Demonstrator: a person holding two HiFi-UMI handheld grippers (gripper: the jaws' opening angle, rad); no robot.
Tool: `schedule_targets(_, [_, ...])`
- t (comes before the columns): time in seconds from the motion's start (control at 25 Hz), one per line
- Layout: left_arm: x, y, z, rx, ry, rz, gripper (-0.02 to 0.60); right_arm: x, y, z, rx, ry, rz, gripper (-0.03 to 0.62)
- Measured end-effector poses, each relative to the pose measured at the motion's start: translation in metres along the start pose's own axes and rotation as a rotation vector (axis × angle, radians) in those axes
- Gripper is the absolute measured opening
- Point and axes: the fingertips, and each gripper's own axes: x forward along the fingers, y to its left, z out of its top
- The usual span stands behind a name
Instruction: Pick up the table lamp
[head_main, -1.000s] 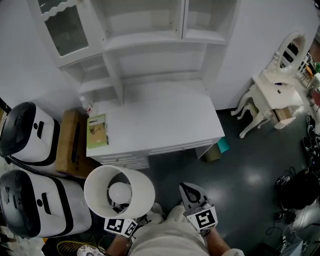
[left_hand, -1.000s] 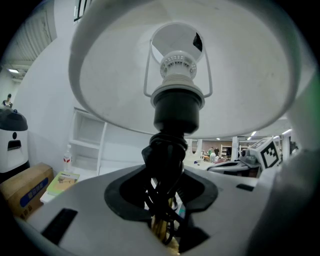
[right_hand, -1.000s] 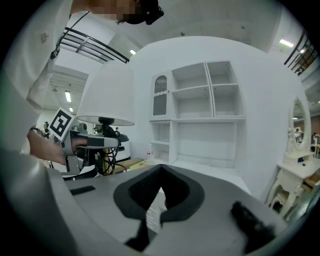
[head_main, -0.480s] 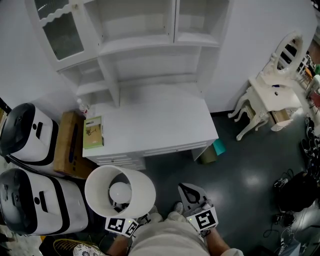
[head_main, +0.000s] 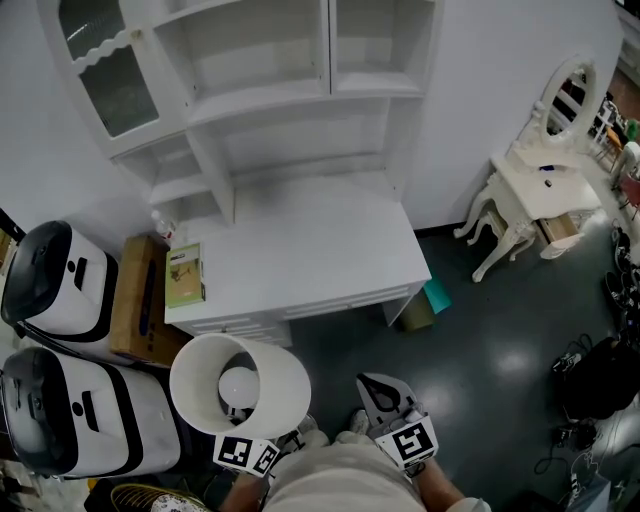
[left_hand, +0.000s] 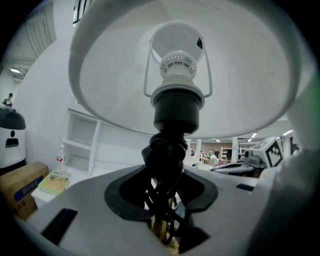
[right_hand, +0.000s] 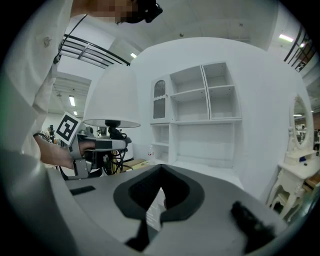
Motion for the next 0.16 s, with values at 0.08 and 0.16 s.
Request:
schedule_targets(0.08, [0.0023, -0.0041, -0.0003, -0.001, 0.001, 0.000, 0.158, -0.0032, -0.0033, 0.0000, 0.005, 0.003, -0.001, 0.011])
schedule_targets(0.16, [0.0046, -0.0090, -0.0013, -0.001, 0.003, -0.002, 0.158, -0.0061, -0.0070, -0.0007, 0.007, 0.005, -0.002, 0.011])
